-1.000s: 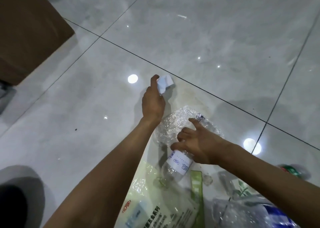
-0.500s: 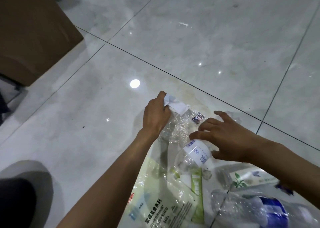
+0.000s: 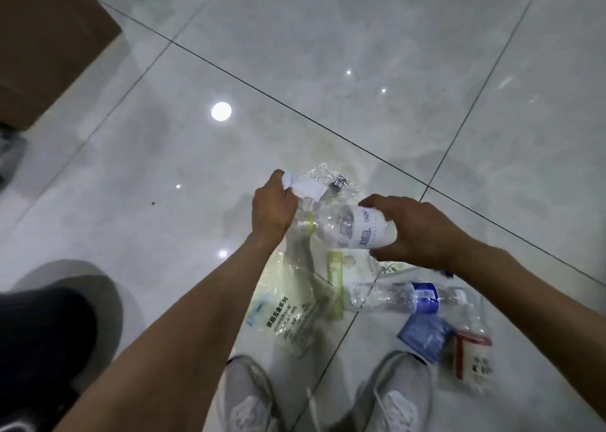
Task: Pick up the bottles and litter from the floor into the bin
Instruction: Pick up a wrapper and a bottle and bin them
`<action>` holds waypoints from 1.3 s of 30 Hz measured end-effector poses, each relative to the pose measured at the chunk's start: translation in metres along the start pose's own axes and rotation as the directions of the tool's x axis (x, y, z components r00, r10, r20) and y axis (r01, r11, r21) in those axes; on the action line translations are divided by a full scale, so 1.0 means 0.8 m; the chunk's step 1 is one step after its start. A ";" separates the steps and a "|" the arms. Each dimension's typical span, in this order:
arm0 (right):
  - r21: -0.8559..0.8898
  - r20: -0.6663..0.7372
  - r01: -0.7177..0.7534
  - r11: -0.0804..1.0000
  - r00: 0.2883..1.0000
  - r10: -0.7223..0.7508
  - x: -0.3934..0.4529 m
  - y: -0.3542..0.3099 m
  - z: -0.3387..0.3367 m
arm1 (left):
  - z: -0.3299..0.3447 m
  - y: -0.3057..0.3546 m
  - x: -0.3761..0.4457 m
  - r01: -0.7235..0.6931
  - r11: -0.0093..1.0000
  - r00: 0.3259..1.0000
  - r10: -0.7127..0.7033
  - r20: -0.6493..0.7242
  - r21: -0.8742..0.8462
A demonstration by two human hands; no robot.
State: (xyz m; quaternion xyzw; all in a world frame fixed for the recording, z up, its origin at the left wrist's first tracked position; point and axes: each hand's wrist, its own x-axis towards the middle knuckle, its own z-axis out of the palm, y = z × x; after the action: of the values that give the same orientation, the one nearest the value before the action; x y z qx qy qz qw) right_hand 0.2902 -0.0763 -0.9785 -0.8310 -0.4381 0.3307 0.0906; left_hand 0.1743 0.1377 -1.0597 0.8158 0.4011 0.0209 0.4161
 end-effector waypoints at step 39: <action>0.913 -0.159 0.108 0.393 0.982 0.098 -0.351 -0.687 -0.631 | -0.827 0.572 -0.418 -0.081 0.602 0.919 -0.263 -0.293 -0.795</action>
State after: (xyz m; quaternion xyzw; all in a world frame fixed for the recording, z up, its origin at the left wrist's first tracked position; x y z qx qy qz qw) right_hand 0.1291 0.1022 -0.2188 -0.6689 -0.1753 0.4375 0.5748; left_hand -0.0040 0.1988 -0.2093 0.5033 0.4642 0.3329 0.6483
